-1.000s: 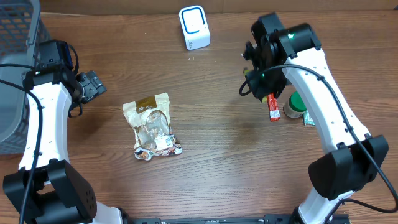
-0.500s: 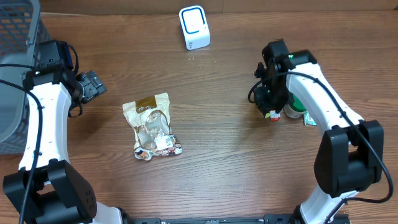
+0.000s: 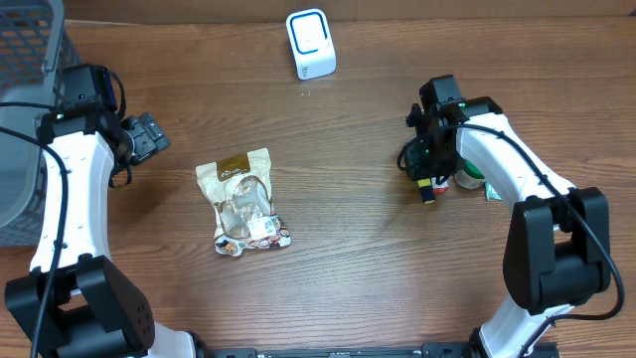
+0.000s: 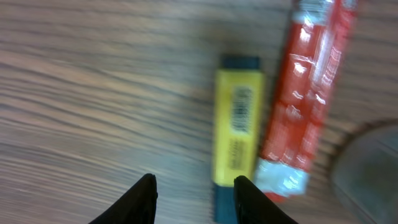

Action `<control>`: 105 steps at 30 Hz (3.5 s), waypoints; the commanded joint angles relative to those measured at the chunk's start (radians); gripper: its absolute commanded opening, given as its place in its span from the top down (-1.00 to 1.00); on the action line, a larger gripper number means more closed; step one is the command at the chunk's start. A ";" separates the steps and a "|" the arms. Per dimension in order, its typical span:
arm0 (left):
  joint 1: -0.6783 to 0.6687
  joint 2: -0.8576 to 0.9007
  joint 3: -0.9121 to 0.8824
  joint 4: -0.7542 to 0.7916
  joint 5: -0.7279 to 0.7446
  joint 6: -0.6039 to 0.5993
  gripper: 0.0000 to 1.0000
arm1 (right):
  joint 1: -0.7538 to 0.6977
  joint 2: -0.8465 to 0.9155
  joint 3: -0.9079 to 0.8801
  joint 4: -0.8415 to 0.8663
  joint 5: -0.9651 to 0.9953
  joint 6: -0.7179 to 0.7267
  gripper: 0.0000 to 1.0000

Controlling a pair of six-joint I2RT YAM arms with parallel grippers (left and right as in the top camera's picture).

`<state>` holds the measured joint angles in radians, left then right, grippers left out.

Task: Scan the item barcode
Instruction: 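Move the highlighter right and release it beside the red bar, then move the right gripper left and lower it onto the snack bag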

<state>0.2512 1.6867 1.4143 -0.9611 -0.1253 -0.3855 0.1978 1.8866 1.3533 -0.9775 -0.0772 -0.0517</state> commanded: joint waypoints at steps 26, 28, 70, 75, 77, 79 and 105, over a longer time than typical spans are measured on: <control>0.004 -0.011 0.011 0.000 -0.013 0.004 -1.00 | 0.685 0.143 -0.006 0.757 0.309 0.198 -0.34; 0.004 -0.011 0.011 0.000 -0.013 0.004 -0.99 | 0.686 0.168 -0.006 0.759 0.308 0.205 -0.36; 0.004 -0.011 0.011 0.000 -0.013 0.004 -0.99 | 0.624 0.270 0.016 0.821 0.143 0.233 -0.38; 0.004 -0.011 0.011 0.000 -0.013 0.004 -1.00 | 0.580 0.172 0.016 0.616 0.325 0.336 -0.39; 0.004 -0.011 0.011 0.000 -0.013 0.004 -1.00 | 0.554 0.123 0.016 0.536 0.354 0.398 -0.38; 0.004 -0.011 0.011 0.000 -0.013 0.004 -0.99 | 0.526 0.078 0.016 0.441 0.353 0.468 -0.38; 0.004 -0.011 0.011 0.000 -0.013 0.004 -0.99 | 0.406 -0.007 -0.019 0.334 -0.022 -0.095 -0.67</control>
<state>0.2512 1.6867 1.4147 -0.9611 -0.1249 -0.3855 0.6044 1.8896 1.3445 -0.6479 -0.0788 0.0040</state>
